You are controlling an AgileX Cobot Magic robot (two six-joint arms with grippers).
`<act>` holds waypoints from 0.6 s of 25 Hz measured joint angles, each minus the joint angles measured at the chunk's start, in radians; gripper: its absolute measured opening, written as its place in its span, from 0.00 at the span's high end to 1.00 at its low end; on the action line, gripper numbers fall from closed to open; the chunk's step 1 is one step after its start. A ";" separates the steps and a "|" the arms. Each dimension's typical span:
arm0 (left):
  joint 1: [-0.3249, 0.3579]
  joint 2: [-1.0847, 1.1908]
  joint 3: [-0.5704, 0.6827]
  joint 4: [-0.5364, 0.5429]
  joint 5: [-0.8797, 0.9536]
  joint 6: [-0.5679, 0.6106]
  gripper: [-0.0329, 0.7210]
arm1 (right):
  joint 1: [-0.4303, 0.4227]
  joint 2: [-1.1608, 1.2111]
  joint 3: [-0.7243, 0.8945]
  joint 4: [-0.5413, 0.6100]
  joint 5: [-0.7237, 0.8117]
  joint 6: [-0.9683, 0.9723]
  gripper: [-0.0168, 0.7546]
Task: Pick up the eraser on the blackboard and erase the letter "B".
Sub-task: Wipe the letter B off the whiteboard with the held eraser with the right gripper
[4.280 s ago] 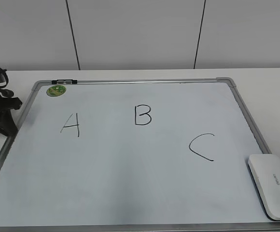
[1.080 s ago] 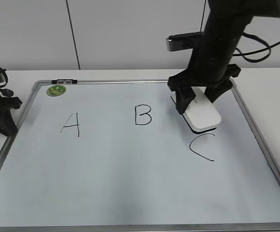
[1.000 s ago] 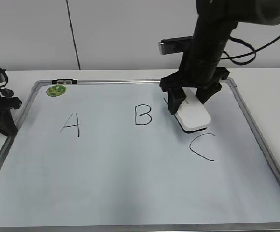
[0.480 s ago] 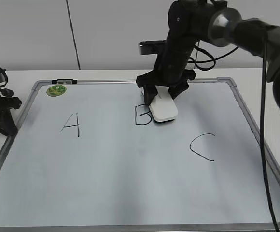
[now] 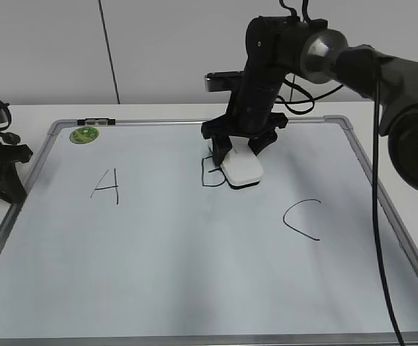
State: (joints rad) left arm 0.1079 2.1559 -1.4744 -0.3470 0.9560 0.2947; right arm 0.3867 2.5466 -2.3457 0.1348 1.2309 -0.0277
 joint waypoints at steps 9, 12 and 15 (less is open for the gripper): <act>0.000 0.000 0.000 0.002 0.002 0.000 0.92 | 0.095 0.008 -0.006 -0.071 -0.005 0.000 0.28; 0.002 0.000 0.000 0.002 0.005 0.000 0.92 | 0.158 0.012 -0.008 -0.077 -0.009 0.000 0.28; 0.005 0.000 0.000 0.004 0.007 0.000 0.92 | 0.208 0.016 -0.014 -0.077 -0.012 0.000 0.28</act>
State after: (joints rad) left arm 0.1126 2.1559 -1.4744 -0.3427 0.9633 0.2947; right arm 0.5942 2.5623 -2.3595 0.0582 1.2192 -0.0277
